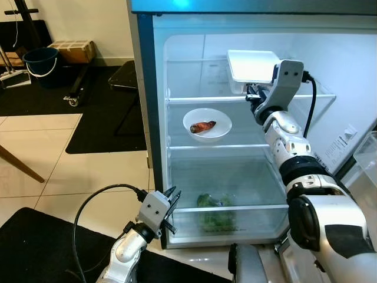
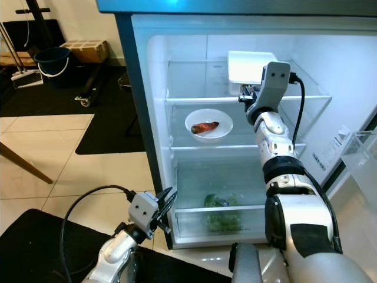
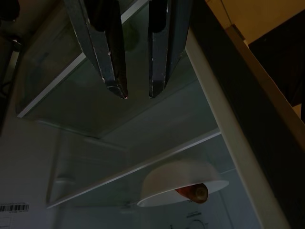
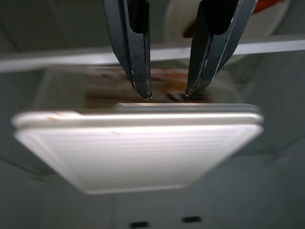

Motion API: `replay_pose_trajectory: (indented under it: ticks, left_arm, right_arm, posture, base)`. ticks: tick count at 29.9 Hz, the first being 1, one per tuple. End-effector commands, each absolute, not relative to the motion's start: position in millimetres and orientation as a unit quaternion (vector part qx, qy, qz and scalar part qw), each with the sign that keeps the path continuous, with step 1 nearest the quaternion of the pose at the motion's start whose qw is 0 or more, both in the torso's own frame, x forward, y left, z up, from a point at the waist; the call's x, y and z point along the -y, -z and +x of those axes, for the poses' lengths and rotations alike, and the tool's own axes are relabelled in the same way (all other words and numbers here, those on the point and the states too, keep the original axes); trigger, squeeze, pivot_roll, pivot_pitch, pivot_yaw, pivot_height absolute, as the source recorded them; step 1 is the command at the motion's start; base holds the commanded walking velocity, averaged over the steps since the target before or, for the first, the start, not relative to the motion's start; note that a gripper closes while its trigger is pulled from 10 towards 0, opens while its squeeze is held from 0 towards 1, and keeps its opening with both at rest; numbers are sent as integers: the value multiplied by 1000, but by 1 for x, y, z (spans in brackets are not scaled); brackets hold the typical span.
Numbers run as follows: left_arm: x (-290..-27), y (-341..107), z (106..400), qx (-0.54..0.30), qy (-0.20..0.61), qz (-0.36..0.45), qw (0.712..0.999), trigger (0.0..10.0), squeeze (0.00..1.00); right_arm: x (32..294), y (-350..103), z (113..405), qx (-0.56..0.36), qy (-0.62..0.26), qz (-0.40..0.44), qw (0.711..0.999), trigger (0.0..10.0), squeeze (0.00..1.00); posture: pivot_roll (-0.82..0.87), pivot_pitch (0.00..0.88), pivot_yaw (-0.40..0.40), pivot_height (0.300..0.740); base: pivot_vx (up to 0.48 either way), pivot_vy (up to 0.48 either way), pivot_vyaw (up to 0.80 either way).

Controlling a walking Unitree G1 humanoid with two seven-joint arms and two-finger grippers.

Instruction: Restocking fridge

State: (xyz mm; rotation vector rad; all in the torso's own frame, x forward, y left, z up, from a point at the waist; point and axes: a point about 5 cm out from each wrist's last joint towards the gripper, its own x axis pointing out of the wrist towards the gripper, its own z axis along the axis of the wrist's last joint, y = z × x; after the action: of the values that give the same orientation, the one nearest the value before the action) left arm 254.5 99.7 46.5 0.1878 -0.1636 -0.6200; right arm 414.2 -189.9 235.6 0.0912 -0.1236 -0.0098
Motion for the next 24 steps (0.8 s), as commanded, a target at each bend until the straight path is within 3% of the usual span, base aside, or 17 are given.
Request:
replay_pose_trajectory:
  ticks: [1, 11, 18, 19, 24]
  left_arm:
    - [-104, -46, 257, 73, 302, 99, 945, 10000, 0]
    - [-103, -47, 260, 68, 302, 99, 946, 10000, 0]
    - [-104, -41, 261, 53, 304, 100, 946, 10000, 0]
    - [-106, -38, 261, 44, 303, 101, 947, 10000, 0]
    - [-107, -35, 261, 37, 304, 102, 947, 10000, 0]
  right_arm:
    - [196, -238, 413, 76, 0, 68, 995, 10000, 0]
    - [198, -234, 404, 109, -94, 113, 983, 10000, 0]
    - [190, -225, 387, 116, -221, 116, 961, 10000, 0]
    - [183, -216, 375, 110, -282, 100, 948, 10000, 0]
    - [175, -204, 361, 95, -342, 88, 931, 10000, 0]
  posture:
    - [29, 18, -32, 431]
    - [6, 0, -24, 431]
    - [-10, 0, -23, 431]
    - [-21, 0, -23, 431]
    - [-25, 0, -22, 431]
  base:
    - [0, 0, 0]
    - [0, 0, 0]
    - [0, 0, 0]
    - [0, 0, 0]
    - [0, 0, 0]
